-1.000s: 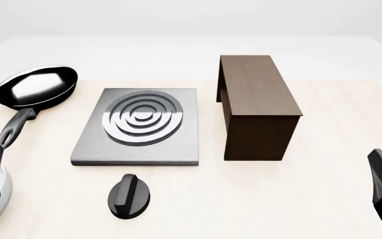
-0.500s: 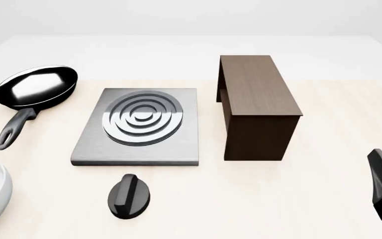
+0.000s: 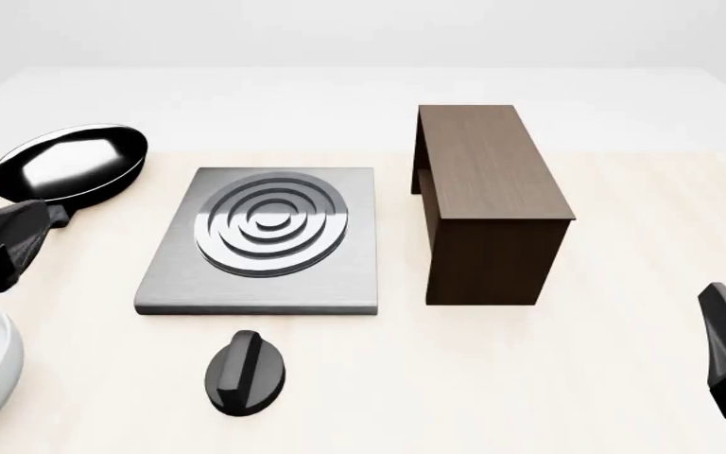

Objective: Turn on the stove.

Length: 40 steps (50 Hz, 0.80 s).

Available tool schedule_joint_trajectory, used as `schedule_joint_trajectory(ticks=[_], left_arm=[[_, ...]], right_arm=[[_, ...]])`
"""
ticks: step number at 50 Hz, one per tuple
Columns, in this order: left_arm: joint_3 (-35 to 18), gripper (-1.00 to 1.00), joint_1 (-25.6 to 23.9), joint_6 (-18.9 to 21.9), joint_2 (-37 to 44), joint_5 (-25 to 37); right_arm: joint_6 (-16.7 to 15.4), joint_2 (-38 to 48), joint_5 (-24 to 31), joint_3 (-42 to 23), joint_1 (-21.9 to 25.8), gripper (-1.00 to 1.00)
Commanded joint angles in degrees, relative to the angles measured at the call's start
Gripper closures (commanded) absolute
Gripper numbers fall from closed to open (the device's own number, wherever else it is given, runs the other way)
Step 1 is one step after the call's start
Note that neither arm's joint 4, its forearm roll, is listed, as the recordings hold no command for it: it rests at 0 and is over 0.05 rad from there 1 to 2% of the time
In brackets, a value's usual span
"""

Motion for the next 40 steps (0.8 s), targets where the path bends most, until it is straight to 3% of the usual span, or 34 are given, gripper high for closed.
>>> schedule_joint_trajectory(ticks=[1, 3, 11, 24, 40], left_arm=[[1.5, -1.00, -0.4, 1.4, 13.3, -3.3], [2.0, -1.00, 0.0, 3.1, 16.1, -4.7], [3.2, -1.00, -0.6, 3.4, 19.8, -7.7], [6.3, -1.00, -4.5, 0.8, 26.7, -11.7], [9.3, -1.00, -7.5, -1.0, 27.8, -12.9]], right_arm=[[0.1, -0.1, 0.0, 0.0, 0.1, -1.00], [0.1, 0.0, 0.0, 0.0, 0.1, -1.00], [0.1, 0.0, 0.0, 0.0, 0.1, -1.00], [0.1, 0.0, 0.0, 0.0, 0.1, -1.00], [0.1, 0.0, 0.0, 0.0, 0.1, -1.00]])
